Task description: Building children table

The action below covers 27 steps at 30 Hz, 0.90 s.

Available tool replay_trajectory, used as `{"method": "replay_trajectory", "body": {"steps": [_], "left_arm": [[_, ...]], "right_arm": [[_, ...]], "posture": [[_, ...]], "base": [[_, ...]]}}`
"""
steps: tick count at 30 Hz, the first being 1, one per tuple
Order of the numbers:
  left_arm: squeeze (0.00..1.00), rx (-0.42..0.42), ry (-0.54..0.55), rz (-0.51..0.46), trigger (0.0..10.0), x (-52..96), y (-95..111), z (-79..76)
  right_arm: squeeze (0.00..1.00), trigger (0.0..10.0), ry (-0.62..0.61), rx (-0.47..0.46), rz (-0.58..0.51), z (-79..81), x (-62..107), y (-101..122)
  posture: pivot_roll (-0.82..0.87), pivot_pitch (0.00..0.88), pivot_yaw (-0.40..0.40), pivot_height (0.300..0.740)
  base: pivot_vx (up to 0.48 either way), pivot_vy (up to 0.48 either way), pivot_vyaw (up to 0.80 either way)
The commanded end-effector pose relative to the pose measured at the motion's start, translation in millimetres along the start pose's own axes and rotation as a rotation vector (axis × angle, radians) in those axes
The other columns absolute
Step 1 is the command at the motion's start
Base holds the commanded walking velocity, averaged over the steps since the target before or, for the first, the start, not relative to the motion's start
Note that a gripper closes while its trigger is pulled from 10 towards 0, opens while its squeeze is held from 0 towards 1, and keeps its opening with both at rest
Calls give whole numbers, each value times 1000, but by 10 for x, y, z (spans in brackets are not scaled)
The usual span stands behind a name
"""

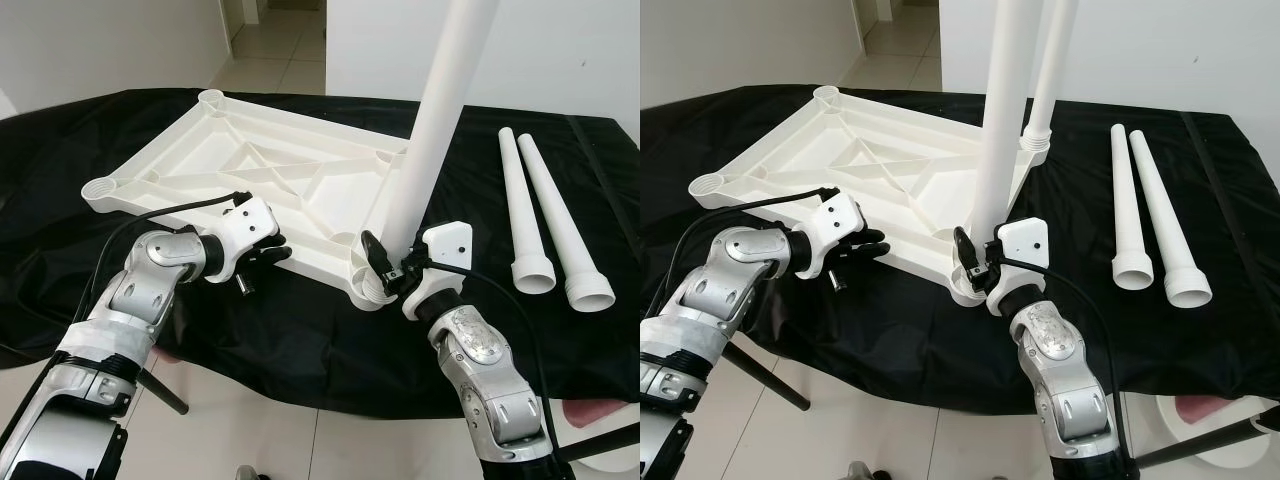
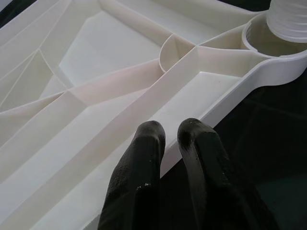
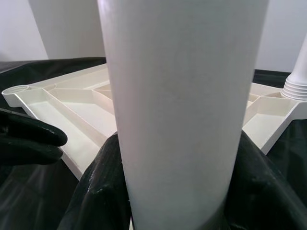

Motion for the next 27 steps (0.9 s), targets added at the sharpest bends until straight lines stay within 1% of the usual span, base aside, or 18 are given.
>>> {"method": "replay_trajectory", "body": {"steps": [1,2,3,4,6,7,8,12,13,16,17,20,21,22,26,27], "left_arm": [[0,7,-51,-2,10000,41,3,-82],[0,-8,-108,-21,10000,73,56,-161],[0,-8,-108,-21,10000,73,56,-161],[0,-20,-147,-34,10000,96,91,-214],[0,-23,-162,-39,10000,106,112,-237],[933,-11,-185,-55,10000,112,145,-283],[1000,0,-197,-63,10000,111,158,-310],[1000,16,-211,-66,10000,113,161,-341],[1000,24,-229,-70,10000,117,160,-375],[1000,35,-224,-69,10000,102,148,-398],[855,96,-187,-72,10000,59,134,-407],[855,96,-187,-72,10000,59,134,-407],[0,118,-172,-72,10000,48,128,-406],[0,141,-173,-78,10000,54,132,-425],[0,166,-174,-77,10000,68,122,-455],[0,175,-171,-67,10000,75,91,-471]], "right_arm": [[0,10000,27,-20,34,57,-24,-101],[0,10000,29,-14,32,53,-42,-107],[0,10000,29,-14,32,53,-42,-107],[0,10000,30,-12,31,49,-53,-114],[0,10000,31,-11,31,46,-58,-120],[0,10000,32,-8,29,44,-67,-127],[0,10000,33,-6,27,44,-79,-126],[0,10000,34,-4,22,45,-89,-122],[0,10000,35,-4,17,45,-100,-113],[0,10000,37,-5,13,46,-112,-109],[0,10000,39,-8,14,51,-118,-136],[0,10000,39,-8,14,51,-118,-136],[0,10000,39,-10,17,54,-117,-152],[0,10000,41,-13,19,60,-111,-169],[0,10000,43,-22,22,68,-103,-193],[0,10000,46,-31,28,72,-97,-220]], "posture": [[-101,101,76,740],[-96,100,76,740],[-96,100,76,740],[-96,100,76,740],[-96,100,76,740],[-94,98,79,740],[-95,97,81,740],[-95,97,81,740],[-95,97,82,740],[-94,97,81,740],[-92,95,80,740],[-92,95,80,740],[-93,95,81,740],[-93,95,81,740],[-95,94,83,740],[-95,94,83,740]], "base": [[0,0,0],[0,0,0],[0,0,0],[0,0,0],[0,0,0],[0,0,0],[0,0,0],[0,0,0],[0,0,0],[0,0,0],[0,0,0],[0,0,0],[0,0,0],[0,0,0],[0,0,0],[0,0,0]]}}
Point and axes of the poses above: a point about 5 cm out from each wrist's last joint towards the gripper, its own x axis pointing back from the gripper into the wrist, its own y axis along the axis of the wrist's last joint, z = x × y, the point moved 5 cm from there along -x, pointing out of the wrist towards the gripper, and after that the axes turned 2 degrees about x, right-handed, at the moved point
